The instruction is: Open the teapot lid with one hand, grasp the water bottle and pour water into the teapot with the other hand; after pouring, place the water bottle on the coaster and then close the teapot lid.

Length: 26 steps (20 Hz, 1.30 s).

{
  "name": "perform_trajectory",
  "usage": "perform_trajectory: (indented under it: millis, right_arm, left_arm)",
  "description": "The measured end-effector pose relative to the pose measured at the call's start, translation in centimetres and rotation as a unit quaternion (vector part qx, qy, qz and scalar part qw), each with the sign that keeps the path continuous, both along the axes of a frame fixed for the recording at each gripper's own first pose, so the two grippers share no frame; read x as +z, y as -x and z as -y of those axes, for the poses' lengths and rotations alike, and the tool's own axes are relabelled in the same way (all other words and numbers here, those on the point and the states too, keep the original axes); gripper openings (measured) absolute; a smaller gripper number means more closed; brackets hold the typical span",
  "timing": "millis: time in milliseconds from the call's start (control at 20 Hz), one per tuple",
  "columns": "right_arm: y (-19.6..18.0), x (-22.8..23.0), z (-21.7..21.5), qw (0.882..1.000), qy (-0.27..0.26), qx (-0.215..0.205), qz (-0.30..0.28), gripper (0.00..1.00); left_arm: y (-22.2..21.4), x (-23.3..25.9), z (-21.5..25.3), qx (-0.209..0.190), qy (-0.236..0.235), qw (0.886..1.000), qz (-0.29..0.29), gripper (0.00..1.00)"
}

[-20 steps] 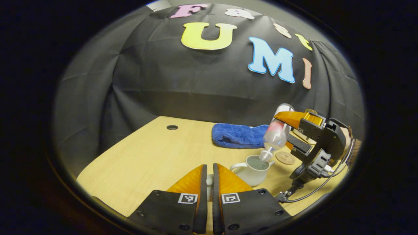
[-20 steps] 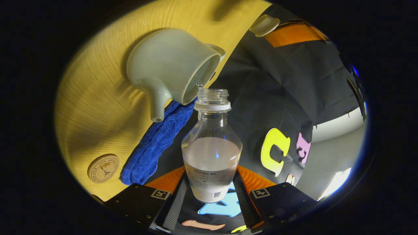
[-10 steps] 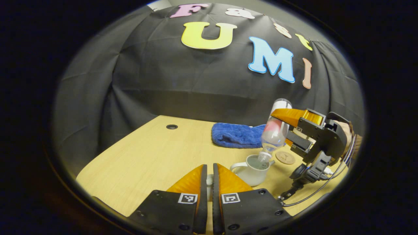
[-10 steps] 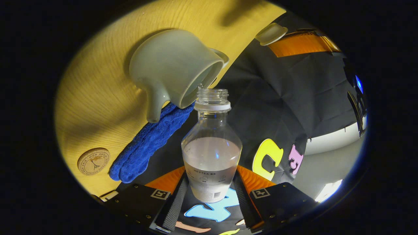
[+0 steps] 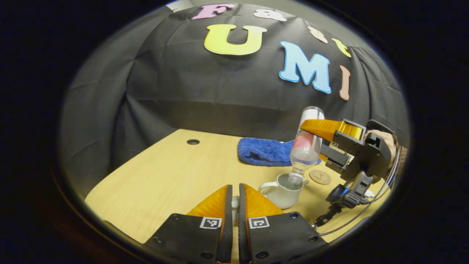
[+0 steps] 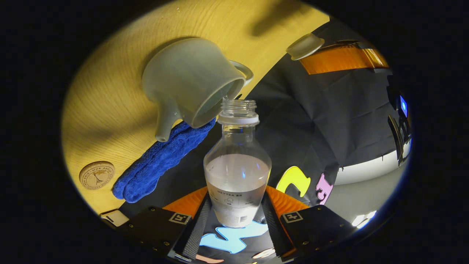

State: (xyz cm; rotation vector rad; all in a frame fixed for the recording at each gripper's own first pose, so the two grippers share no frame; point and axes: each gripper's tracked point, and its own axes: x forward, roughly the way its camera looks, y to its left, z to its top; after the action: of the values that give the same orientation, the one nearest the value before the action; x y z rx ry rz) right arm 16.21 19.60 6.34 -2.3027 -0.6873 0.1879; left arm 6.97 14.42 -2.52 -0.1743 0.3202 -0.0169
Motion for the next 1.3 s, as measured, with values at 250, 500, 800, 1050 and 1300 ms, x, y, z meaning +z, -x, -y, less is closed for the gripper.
perform_trajectory:
  millis: [250, 500, 800, 1050, 1300]
  right_arm:
    - [-0.2, -0.1, 0.5, 1.0, -0.005, -0.009, -0.005, 0.75]
    - [-1.2, -0.4, 3.7, 0.994, -0.088, -0.056, -0.044, 0.76]
    - [-2.0, -2.1, 6.9, 0.934, -0.287, -0.117, -0.177, 0.76]
    - [-1.7, -5.4, 7.6, 0.817, -0.449, -0.159, -0.325, 0.76]
    - [-2.1, -6.1, 11.0, 0.68, -0.583, -0.19, -0.402, 0.77]
  left_arm:
    - [0.2, -0.2, -0.1, 0.001, 0.001, 1.0, -0.002, 0.12]
    - [0.2, 0.1, -0.3, 0.006, 0.004, 1.0, 0.002, 0.13]
    - [0.1, 0.1, -0.3, 0.008, 0.007, 1.0, 0.004, 0.13]
    - [0.1, -0.1, -0.1, 0.002, 0.008, 1.0, 0.004, 0.13]
    - [0.1, 0.2, -0.1, -0.006, 0.004, 1.0, 0.009, 0.14]
